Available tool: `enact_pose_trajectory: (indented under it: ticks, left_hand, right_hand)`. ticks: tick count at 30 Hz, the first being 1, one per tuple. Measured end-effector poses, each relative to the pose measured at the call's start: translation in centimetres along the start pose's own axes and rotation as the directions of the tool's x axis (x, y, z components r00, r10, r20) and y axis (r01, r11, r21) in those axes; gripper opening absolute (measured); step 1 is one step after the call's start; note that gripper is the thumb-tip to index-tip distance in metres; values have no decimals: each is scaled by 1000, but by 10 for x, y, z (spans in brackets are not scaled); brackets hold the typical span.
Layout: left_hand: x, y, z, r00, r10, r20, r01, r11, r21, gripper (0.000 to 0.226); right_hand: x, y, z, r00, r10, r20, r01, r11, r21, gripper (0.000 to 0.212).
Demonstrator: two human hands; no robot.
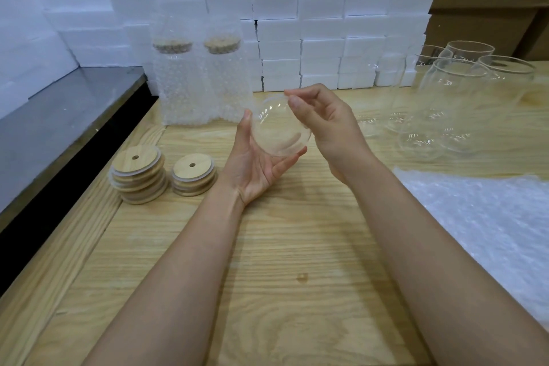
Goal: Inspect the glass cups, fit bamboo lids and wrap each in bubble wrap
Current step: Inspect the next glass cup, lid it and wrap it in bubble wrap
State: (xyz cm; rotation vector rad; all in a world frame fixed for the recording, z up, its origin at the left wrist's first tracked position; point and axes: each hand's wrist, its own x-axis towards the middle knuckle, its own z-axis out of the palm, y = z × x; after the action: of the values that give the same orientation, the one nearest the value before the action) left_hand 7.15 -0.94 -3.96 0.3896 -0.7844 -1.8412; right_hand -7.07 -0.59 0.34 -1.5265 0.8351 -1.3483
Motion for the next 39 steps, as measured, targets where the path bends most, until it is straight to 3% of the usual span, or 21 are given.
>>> enact_pose_trajectory:
  ticks: [5, 10, 13, 16, 24, 30, 33, 35, 39]
  left_hand:
    - [0, -1, 2, 999, -26, 34, 25, 999, 21, 60]
    - [-1, 0, 3, 1000, 7, 30, -3, 992, -128, 57]
    - [1, 0, 2, 999, 27, 47, -22, 993, -117, 55]
    - [1, 1, 2, 998, 11, 55, -4, 992, -128, 59]
    - [0, 0, 2, 997, -27, 75, 35, 994, -102, 64]
    - [-1, 0, 3, 997, -31, 70, 32, 999, -18, 61]
    - [-2, 0, 4, 996, -33, 88, 32, 999, 17, 57]
    - [-1, 0, 3, 996, -33, 84, 30, 999, 29, 56]
    - [0, -1, 3, 999, 13, 40, -13, 1000, 6, 60]
  right_hand:
    - [-5, 6, 19, 984, -67, -165, 68, 998, -1, 12]
    - [-11, 10, 26, 994, -90, -61, 81, 987, -141, 52]
    - [-12, 10, 28, 993, -113, -31, 105, 976, -192, 64]
    - [-12, 11, 28, 991, -117, -63, 102, 972, -212, 61]
    - [-16, 9, 35, 961, -171, -219, 110, 958, -264, 28]
    - [-15, 7, 38, 943, -128, -307, 81, 983, -163, 5]
    - [-12, 4, 36, 939, -83, -333, 59, 995, -82, 8]
    - [-11, 2, 34, 946, -56, -321, 38, 997, -63, 20]
    - [-12, -1, 32, 976, -58, -212, 23, 986, -165, 47]
